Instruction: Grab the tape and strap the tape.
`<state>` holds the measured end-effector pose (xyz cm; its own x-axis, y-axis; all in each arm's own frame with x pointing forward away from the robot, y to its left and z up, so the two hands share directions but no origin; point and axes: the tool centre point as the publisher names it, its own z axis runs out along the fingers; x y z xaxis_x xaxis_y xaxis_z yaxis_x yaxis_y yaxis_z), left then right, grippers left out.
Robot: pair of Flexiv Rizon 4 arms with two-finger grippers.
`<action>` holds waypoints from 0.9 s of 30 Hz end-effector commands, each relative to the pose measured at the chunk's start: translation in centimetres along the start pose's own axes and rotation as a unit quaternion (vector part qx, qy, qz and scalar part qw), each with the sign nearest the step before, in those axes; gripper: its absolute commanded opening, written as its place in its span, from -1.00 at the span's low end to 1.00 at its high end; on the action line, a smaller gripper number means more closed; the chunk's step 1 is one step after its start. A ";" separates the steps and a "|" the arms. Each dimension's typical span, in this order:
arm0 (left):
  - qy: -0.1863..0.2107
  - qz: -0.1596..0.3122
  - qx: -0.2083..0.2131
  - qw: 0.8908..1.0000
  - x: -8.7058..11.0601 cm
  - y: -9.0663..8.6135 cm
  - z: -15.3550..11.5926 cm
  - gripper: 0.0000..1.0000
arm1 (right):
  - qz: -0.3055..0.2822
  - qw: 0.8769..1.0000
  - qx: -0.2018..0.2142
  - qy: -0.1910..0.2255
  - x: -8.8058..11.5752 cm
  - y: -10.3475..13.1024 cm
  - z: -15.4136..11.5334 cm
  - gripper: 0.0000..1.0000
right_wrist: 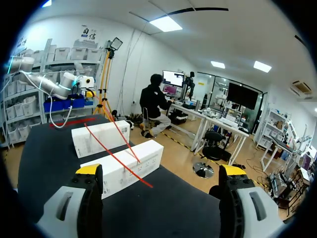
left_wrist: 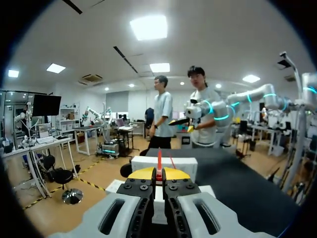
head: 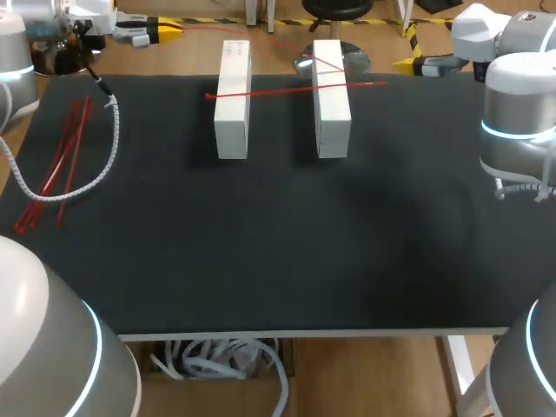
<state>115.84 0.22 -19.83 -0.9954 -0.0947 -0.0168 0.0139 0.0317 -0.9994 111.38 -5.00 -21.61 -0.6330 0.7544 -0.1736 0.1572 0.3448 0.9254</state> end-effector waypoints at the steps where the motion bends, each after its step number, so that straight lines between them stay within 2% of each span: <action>1: 0.010 0.006 0.017 1.000 -0.3 -0.6 -0.1 -1.00 | 0.000 1.000 0.000 0.000 0.0 0.0 0.0 1.00; 16: 0.003 -0.020 0.138 0.990 -1.0 -3.7 0.3 -1.00 | 0.000 1.000 0.000 0.000 0.0 0.0 0.0 1.00; 20: 0.003 -0.013 0.135 0.991 -1.0 -4.1 0.5 -1.00 | 0.000 1.000 0.000 0.000 0.0 0.0 0.0 1.00; 22: 0.003 -0.004 0.115 0.993 -1.0 -4.1 0.7 -1.00 | 0.000 1.000 0.000 0.000 0.0 0.0 0.0 1.00; 27: 0.001 -0.001 0.112 0.994 -0.7 -4.5 0.7 -1.00 | 0.000 1.000 0.000 0.000 0.0 0.0 0.0 1.00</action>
<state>116.63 -0.60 -15.77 -0.9958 -0.0906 -0.0117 0.0297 -0.2007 -0.9792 111.38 -5.01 -21.60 -0.6330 0.7544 -0.1737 0.1571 0.3448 0.9254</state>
